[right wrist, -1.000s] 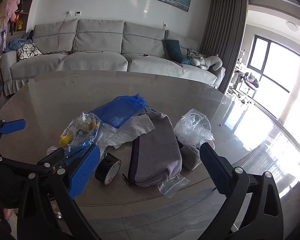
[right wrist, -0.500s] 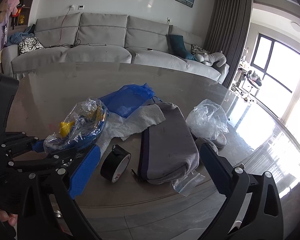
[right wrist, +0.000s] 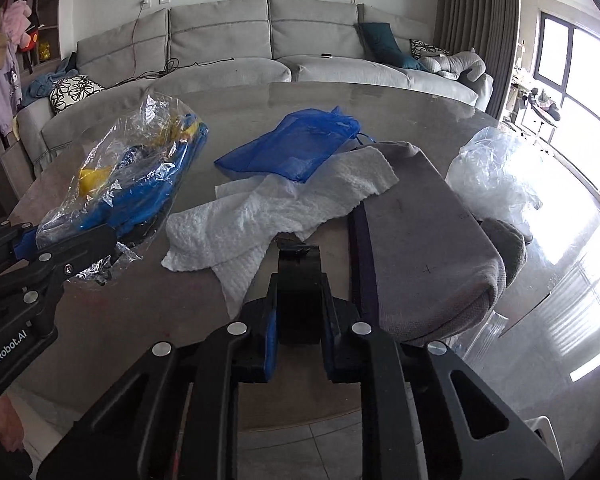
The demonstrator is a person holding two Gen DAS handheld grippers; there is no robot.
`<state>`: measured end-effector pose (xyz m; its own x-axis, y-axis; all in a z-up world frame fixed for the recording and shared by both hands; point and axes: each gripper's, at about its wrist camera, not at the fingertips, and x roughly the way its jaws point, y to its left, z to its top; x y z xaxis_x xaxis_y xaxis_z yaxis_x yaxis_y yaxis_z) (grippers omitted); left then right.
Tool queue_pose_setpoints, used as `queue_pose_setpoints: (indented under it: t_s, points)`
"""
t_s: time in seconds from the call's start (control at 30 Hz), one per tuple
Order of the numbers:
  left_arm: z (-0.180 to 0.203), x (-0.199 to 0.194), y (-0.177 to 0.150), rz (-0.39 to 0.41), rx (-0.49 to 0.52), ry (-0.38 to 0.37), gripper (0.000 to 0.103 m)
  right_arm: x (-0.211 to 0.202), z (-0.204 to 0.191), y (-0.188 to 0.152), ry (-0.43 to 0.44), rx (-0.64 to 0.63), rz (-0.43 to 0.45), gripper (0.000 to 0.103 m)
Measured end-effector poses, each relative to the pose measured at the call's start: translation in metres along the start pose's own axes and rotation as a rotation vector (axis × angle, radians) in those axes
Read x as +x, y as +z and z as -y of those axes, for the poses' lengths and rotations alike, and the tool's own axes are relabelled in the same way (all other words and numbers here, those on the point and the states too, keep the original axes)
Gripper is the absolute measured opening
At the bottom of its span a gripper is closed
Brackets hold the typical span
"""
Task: Collect trash
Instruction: 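Grasp the black tape roll with the right gripper while the left carries the bag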
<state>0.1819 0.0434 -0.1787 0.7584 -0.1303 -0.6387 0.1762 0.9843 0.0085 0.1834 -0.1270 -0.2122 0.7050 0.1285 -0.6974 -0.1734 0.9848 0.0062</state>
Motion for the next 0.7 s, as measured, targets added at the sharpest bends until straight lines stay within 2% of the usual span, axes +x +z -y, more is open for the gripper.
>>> queue_pose_setpoints:
  t_s: [0.17,0.43,0.57,0.7]
  points:
    - [0.002,-0.010,0.003,0.048,0.000,0.010,0.026,-0.018,-0.003,-0.001,0.014,0.007,0.061,0.018]
    - [0.022,-0.031,0.010,0.113,0.013,-0.047,0.026,-0.061,0.007,0.001,-0.028,0.004,0.131,0.018]
    - [0.043,-0.049,0.015,0.171,0.034,-0.123,0.026,-0.091,0.017,-0.002,-0.081,0.001,0.183,0.018]
    - [0.074,-0.063,0.015,0.203,0.093,-0.200,0.026,-0.121,0.036,-0.022,-0.141,0.048,0.217,0.018]
